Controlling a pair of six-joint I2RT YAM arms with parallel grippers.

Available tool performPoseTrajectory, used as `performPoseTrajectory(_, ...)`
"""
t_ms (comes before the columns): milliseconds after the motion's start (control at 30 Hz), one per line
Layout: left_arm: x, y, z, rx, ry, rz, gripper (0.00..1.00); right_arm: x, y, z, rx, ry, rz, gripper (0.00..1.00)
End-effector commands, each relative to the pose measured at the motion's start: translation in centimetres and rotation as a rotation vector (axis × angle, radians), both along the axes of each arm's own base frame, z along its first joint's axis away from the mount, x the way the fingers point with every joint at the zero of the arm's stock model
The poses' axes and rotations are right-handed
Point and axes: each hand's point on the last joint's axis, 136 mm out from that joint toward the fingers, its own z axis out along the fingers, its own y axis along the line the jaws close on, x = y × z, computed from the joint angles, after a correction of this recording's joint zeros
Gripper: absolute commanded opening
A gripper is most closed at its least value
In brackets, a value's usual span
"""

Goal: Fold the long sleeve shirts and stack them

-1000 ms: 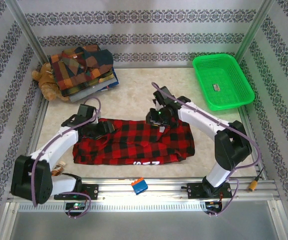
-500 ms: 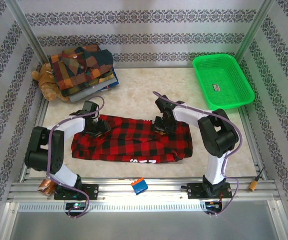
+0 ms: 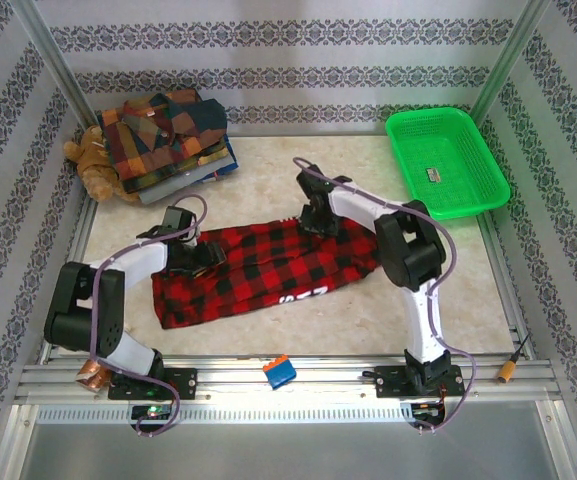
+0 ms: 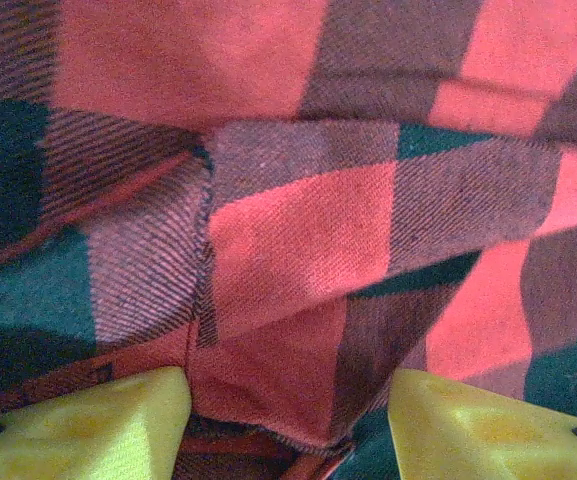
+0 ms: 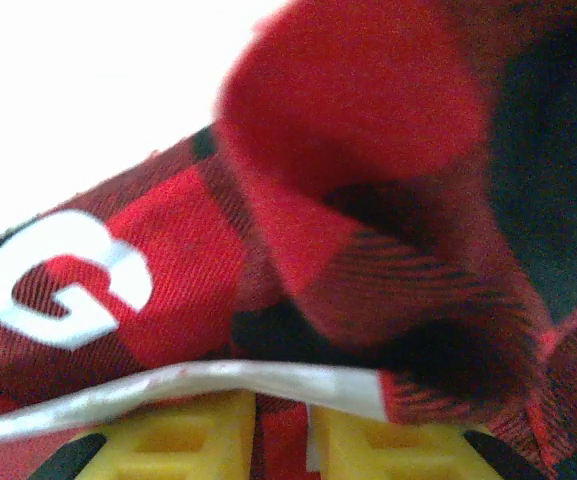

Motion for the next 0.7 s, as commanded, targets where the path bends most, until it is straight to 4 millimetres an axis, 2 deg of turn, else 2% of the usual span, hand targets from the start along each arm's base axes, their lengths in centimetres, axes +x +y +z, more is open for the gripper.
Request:
performPoseTrajectory(0,-4.9,-0.1,-2.7,-0.016,0.201,0.035,0.58,5.1,-2.9,-1.7,-0.073,-0.045,-0.111,0.29)
performPoseTrajectory(67,-5.3,-1.3,-2.5,-0.067,0.201,0.031,0.58,8.5,-1.6,-1.3,0.029,-0.105,-0.145,0.33)
performPoseTrajectory(133,-5.4,-3.0,-1.8,-0.12,0.187,0.003,0.58,11.6,-0.5,0.5,0.081,-0.187,-0.151,0.37)
performPoseTrajectory(233,-6.2,-5.5,-1.1,-0.154,0.189,-0.085,0.58,15.1,1.8,4.5,0.165,-0.311,-0.061,0.48)
performPoseTrajectory(300,-7.1,-6.9,-0.6,-0.199,0.207,-0.137,0.6,16.0,3.3,7.5,0.223,-0.364,0.017,0.53)
performPoseTrajectory(400,-7.4,-7.3,1.5,-0.222,0.184,-0.168,0.67,15.3,3.5,11.6,0.238,-0.401,0.077,0.55)
performPoseTrajectory(533,-6.0,-5.2,6.1,-0.108,0.053,-0.161,0.82,12.0,2.2,16.3,0.222,-0.442,0.111,0.57)
performPoseTrajectory(600,-4.9,-3.6,7.3,-0.057,0.027,-0.126,0.84,9.8,2.1,16.8,0.263,-0.414,0.114,0.56)
performPoseTrajectory(667,-3.8,-1.5,7.3,0.008,0.051,-0.083,0.84,7.6,3.0,16.4,0.343,-0.355,0.111,0.47)
